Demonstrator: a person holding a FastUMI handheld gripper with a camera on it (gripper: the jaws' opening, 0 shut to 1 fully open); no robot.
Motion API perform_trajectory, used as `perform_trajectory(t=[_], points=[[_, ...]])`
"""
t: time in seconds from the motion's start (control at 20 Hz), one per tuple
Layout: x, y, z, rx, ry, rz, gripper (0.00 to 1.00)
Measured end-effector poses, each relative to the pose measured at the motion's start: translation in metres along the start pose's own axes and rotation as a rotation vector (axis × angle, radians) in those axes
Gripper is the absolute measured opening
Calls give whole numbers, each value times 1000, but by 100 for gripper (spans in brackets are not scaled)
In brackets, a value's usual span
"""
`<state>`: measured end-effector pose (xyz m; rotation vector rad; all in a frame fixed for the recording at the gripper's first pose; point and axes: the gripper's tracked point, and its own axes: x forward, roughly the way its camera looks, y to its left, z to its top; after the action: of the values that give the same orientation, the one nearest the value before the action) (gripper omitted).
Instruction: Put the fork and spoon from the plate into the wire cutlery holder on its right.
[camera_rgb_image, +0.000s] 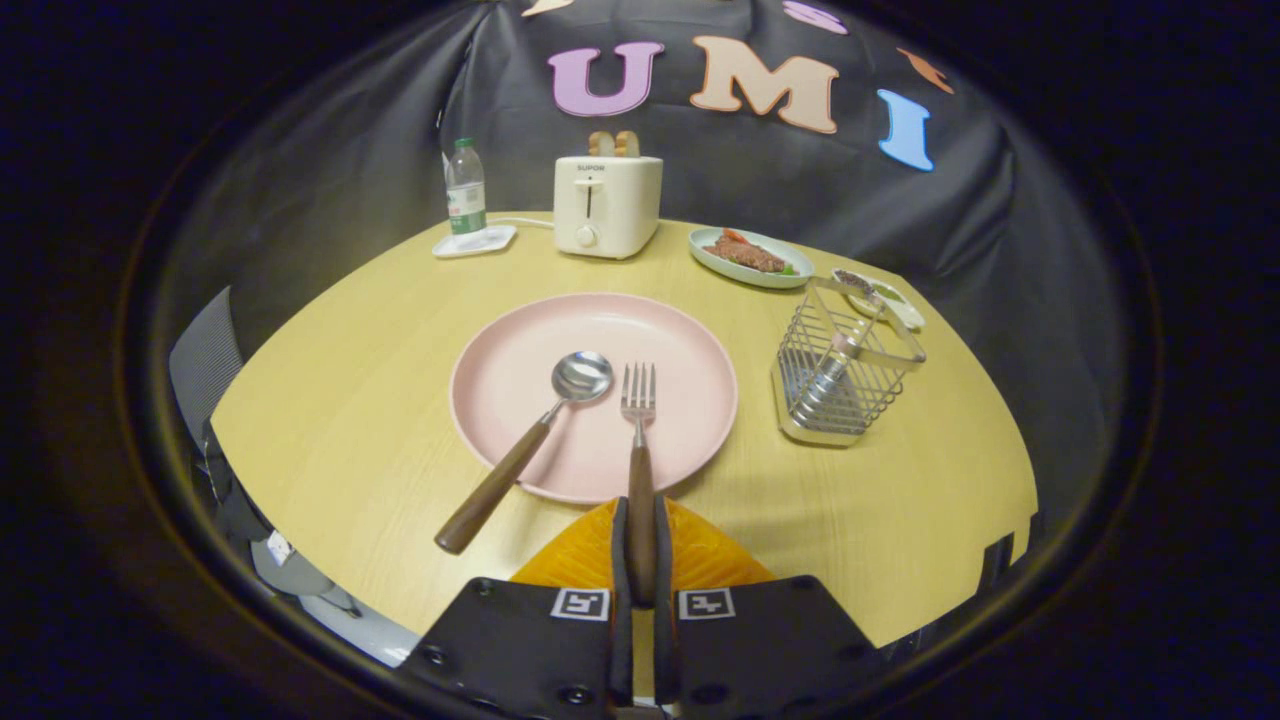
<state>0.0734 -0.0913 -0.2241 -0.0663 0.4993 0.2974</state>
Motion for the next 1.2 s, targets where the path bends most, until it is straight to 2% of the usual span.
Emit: perform_trajectory(t=[0.2,0.55,0.9,1.2], points=[[-9,-5,9,41,7,-14,11],[-39,-20,32,37,53,-63,11],[-71,-41,79,77,80,-156,11],[-85,-66,114,169,177,-244,11]])
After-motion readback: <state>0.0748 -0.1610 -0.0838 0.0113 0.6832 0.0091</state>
